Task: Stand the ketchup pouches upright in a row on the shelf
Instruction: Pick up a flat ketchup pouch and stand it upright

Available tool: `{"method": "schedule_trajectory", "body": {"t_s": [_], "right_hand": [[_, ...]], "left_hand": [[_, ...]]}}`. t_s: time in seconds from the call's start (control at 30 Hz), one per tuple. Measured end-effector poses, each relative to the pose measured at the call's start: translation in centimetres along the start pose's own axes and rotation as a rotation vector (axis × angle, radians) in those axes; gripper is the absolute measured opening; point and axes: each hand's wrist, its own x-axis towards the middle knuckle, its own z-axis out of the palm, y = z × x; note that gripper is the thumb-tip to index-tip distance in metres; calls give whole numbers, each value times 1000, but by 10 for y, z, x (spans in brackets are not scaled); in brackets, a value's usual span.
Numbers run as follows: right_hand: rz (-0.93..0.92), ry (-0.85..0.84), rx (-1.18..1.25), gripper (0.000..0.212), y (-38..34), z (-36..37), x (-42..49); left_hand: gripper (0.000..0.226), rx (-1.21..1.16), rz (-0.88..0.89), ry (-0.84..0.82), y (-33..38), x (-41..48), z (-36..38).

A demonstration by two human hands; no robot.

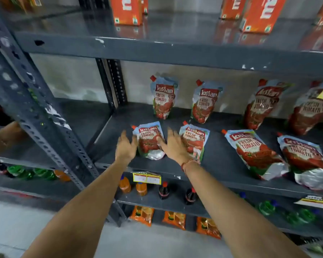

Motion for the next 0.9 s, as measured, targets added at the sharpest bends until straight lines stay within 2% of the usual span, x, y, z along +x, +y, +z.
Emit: {"method": "schedule_trajectory", "body": {"t_s": [0.13, 0.27, 0.4, 0.5, 0.63, 0.77, 0.9], "right_hand": [[97, -118, 152, 71, -6, 21, 21], [138, -90, 209, 77, -2, 40, 27], [179, -29, 385, 79, -2, 46, 26], [168, 0, 499, 75, -6, 43, 24], [106, 55, 571, 74, -12, 32, 22], [53, 96, 557, 73, -19, 22, 22], [-5, 95, 549, 72, -24, 18, 20]], "left_hand": [[58, -247, -295, 10, 9, 25, 16], [62, -460, -460, -53, 16, 37, 24], [68, -627, -522, -217, 2, 60, 29], [49, -611, -421, -209, 12, 53, 22], [28, -644, -196, -123, 32, 46, 9], [33, -667, 22, -77, 49, 41, -6], [32, -749, 114, -65, 52, 32, -12]]}}
